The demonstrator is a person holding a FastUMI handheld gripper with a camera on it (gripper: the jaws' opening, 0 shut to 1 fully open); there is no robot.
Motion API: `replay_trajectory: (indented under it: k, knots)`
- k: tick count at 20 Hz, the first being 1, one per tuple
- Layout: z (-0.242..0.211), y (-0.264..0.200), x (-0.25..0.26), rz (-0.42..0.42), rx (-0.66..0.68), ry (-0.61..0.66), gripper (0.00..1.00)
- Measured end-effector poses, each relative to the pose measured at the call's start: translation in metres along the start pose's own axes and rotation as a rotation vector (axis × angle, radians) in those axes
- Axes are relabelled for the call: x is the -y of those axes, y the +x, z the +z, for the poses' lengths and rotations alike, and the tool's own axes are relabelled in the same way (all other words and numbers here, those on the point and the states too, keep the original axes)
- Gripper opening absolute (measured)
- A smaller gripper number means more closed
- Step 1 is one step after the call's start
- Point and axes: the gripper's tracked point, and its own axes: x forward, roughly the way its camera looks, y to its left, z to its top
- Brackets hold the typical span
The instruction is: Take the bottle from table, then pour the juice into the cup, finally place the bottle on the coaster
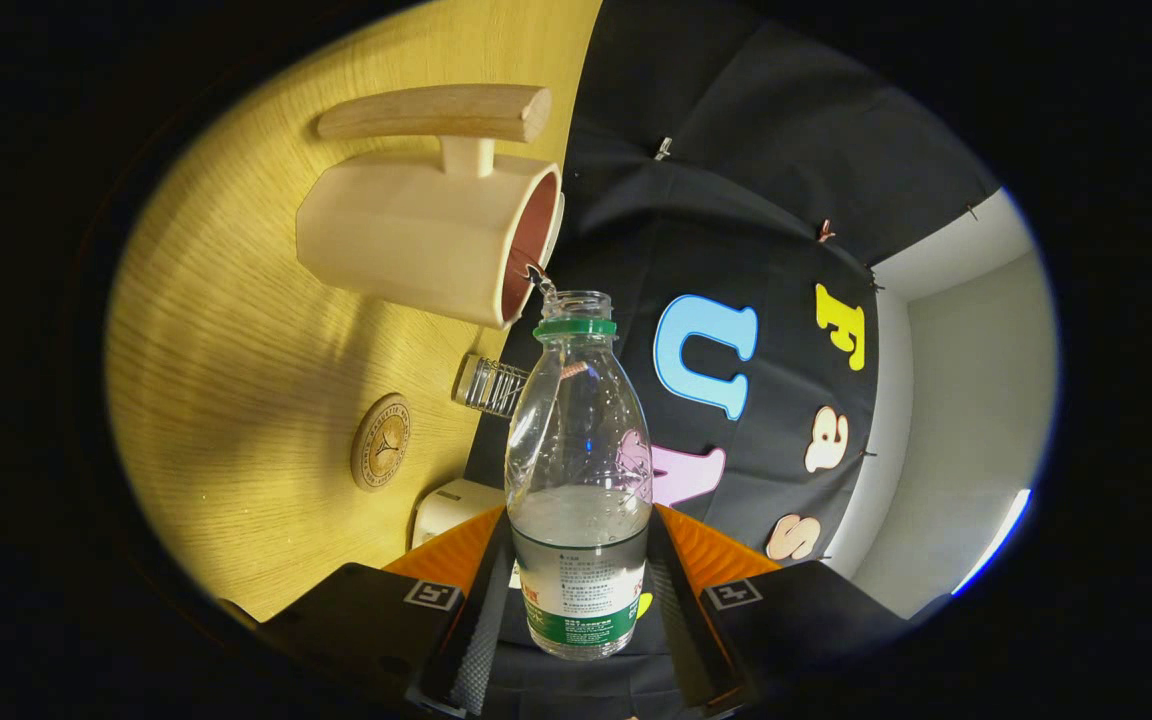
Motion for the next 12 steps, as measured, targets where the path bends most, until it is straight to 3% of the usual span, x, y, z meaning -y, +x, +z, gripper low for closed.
replay_trajectory:
  k: [12]
  knots:
    - [-0.0054, -0.0004, 0.0057, -0.018, 0.008, -0.070, 0.73]
